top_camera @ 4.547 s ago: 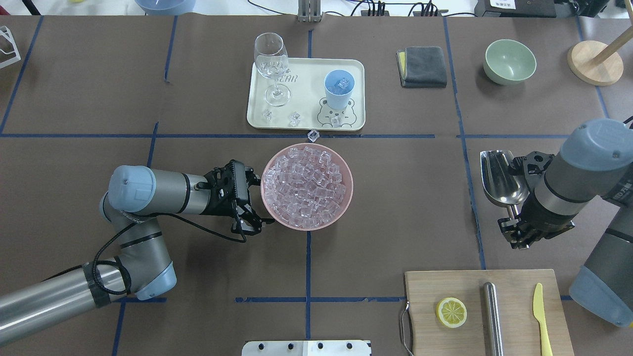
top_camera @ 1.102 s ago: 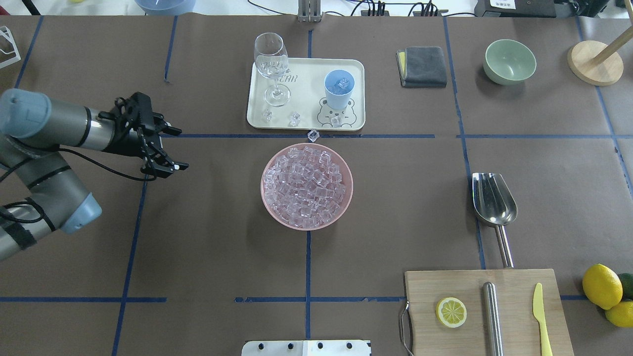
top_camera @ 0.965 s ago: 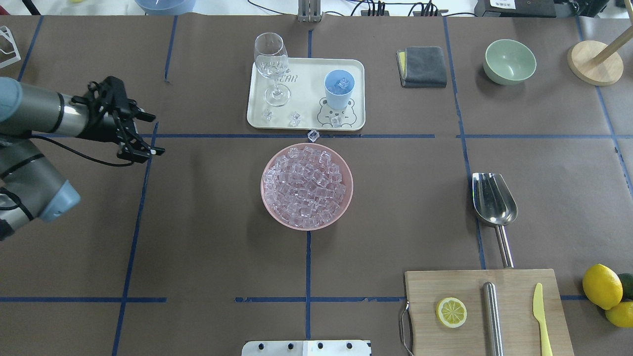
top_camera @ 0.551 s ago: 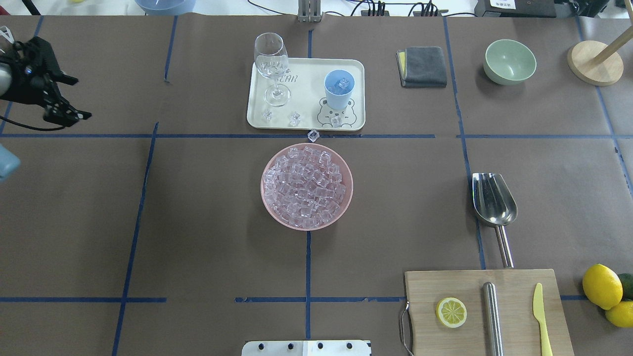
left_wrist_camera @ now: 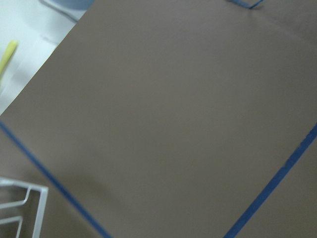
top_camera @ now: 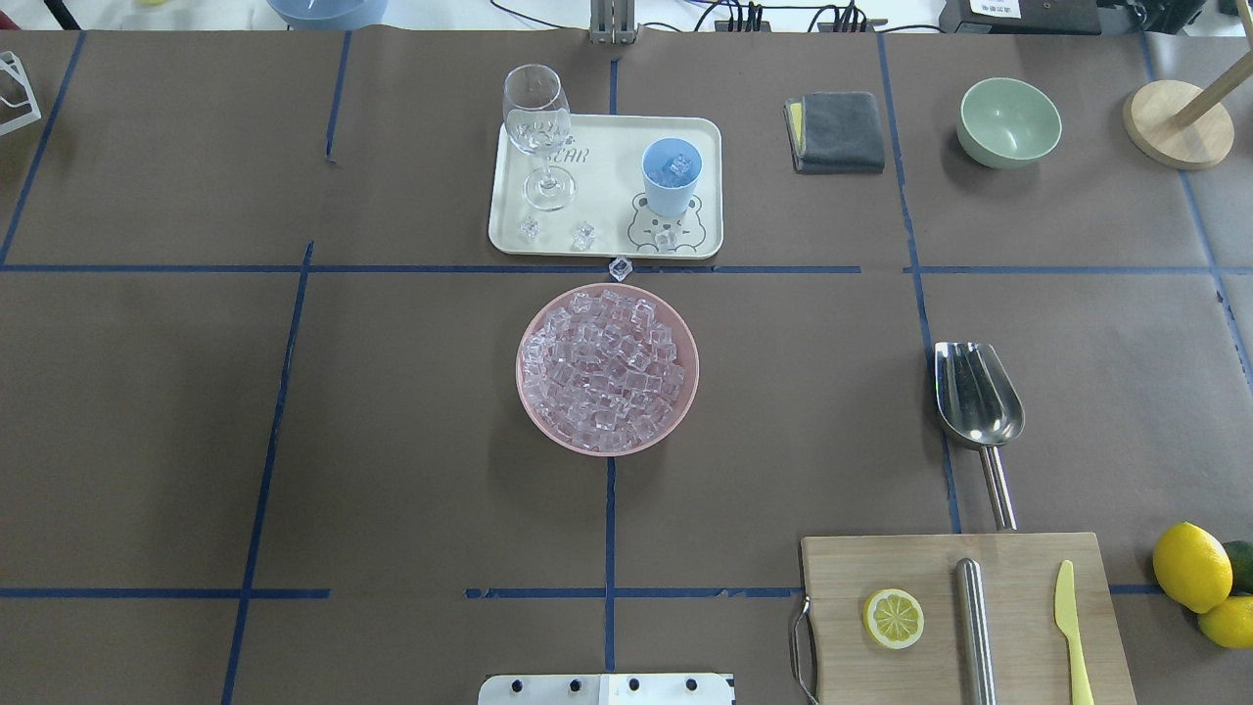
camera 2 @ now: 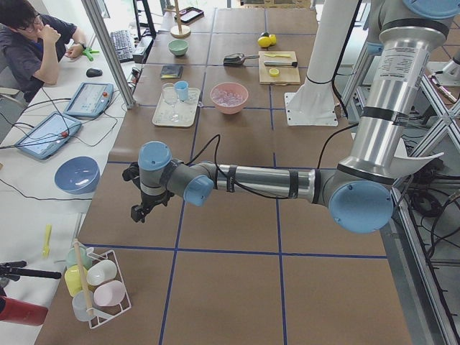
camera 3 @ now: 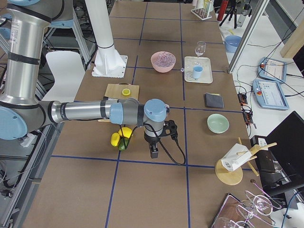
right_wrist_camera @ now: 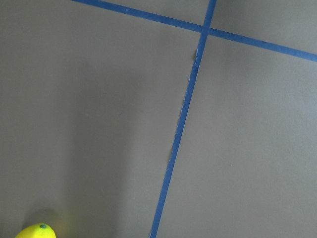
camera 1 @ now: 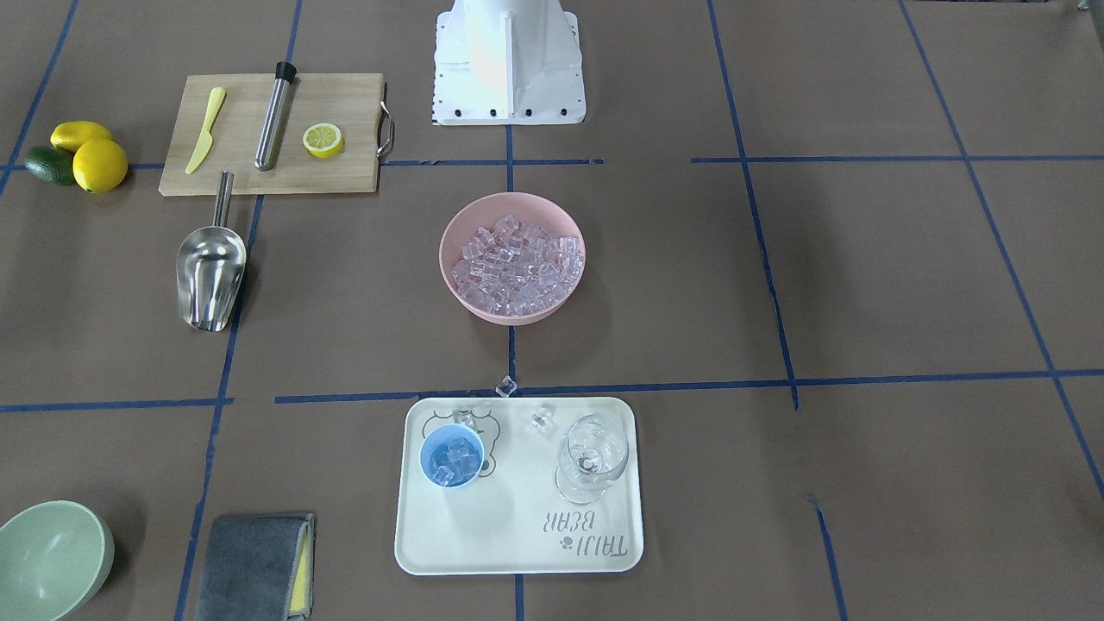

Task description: Put ice in cup with scoop

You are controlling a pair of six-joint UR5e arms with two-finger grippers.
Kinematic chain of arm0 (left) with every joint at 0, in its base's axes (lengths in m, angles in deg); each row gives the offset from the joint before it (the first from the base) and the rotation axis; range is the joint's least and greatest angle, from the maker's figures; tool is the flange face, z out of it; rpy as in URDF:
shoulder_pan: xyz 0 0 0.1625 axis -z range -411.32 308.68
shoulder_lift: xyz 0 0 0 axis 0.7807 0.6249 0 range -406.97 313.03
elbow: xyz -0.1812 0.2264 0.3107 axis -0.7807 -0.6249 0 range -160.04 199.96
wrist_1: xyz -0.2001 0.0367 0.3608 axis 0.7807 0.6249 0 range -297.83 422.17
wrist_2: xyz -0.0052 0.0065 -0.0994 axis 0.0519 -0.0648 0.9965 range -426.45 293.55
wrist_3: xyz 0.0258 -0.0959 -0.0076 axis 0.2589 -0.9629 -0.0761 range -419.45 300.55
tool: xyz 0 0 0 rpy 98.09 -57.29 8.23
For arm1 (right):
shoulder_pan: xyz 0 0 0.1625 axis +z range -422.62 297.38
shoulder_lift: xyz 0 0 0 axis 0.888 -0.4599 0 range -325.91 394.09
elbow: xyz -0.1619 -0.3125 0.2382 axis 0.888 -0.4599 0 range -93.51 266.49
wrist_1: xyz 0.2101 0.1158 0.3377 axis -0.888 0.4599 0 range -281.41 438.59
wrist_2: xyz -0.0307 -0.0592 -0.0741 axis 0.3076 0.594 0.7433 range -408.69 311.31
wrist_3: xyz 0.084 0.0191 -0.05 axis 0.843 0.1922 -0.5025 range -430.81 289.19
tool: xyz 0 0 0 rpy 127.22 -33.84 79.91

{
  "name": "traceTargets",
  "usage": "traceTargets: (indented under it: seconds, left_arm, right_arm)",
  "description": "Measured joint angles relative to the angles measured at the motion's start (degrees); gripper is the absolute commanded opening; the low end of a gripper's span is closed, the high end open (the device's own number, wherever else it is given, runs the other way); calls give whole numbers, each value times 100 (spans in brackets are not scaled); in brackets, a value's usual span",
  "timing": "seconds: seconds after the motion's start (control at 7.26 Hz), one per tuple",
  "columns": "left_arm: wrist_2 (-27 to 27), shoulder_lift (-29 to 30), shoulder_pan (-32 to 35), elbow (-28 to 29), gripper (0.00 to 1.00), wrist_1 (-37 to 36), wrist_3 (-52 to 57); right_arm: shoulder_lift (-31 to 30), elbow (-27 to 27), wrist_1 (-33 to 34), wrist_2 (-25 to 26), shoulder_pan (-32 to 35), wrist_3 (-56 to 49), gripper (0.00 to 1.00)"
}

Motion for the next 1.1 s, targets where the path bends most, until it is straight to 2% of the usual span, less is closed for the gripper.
traceTargets:
  seconds: [0.28, 0.55, 1.1]
  left_arm:
    - [235, -126, 459, -212, 100, -1189, -124]
    - [732, -574, 775, -414, 100, -1449, -217]
    - [815, -942, 850, -884, 100, -1494, -1329]
  right_arm:
    - [0, -19, 0, -7, 1, 3, 100]
    - [1, -37, 0, -34, 2, 3, 100]
    - [-1, -23, 0, -75, 2, 3, 100]
